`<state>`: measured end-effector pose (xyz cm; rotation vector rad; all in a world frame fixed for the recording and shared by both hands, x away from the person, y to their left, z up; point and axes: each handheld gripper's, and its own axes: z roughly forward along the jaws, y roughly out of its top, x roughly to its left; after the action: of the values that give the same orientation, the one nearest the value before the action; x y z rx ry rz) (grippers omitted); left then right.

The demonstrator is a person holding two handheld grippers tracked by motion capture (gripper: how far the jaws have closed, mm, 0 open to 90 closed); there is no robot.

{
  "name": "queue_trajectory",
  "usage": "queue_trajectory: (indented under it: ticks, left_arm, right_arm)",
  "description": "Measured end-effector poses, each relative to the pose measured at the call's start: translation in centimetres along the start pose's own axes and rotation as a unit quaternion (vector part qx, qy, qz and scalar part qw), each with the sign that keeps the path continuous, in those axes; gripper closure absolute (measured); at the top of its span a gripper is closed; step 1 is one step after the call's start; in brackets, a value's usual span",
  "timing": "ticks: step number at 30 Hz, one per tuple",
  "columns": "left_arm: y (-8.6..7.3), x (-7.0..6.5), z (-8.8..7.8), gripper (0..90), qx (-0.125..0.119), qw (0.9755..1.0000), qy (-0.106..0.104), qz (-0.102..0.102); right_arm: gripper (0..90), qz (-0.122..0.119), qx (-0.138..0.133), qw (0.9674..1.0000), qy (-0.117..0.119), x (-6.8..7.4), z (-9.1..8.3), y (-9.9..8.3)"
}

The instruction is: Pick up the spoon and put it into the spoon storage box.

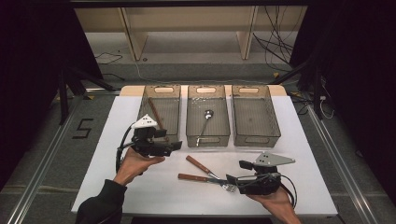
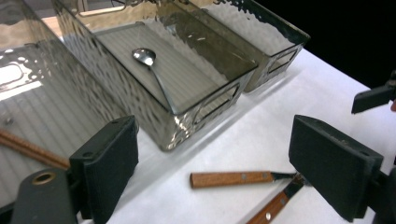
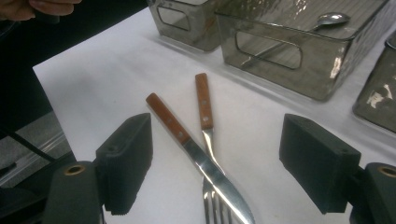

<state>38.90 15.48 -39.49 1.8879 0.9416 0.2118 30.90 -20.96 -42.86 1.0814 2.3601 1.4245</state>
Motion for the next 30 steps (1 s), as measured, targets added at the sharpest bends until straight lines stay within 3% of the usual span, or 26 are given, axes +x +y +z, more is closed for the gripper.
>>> queue_trajectory:
  ticks: [11, 18, 22, 25, 30]
  left_arm:
    - [-3.1, -0.6, -1.7, 15.2, -0.024, 0.9997, -0.002, -0.003]
    - [-4.7, -0.2, -2.3, 15.2, -0.026, 0.9996, 0.004, -0.004]
    - [-5.7, -0.3, -2.8, 15.2, -0.031, 0.9995, 0.006, 0.003]
    - [-6.5, -0.5, -2.9, 15.2, -0.02, 0.9995, 0.019, 0.015]
    - [-7.2, -0.5, -3.3, 15.3, -0.026, 0.9994, 0.019, 0.009]
  right_arm:
    - [26.5, -0.023, 0.016, 0.9996, 0.008, 0.4, 1.3, 1.0]
    - [26.5, -0.037, 0.028, 0.9988, 0.014, 0.7, 2.2, 1.6]
    - [26.5, -0.043, 0.033, 0.9984, 0.015, 0.8, 2.7, 1.9]
    - [26.5, -0.046, 0.04, 0.998, 0.017, 0.9, 3.2, 1.9]
    - [26.4, -0.05, 0.046, 0.9975, 0.021, 1.2, 3.6, 2.0]
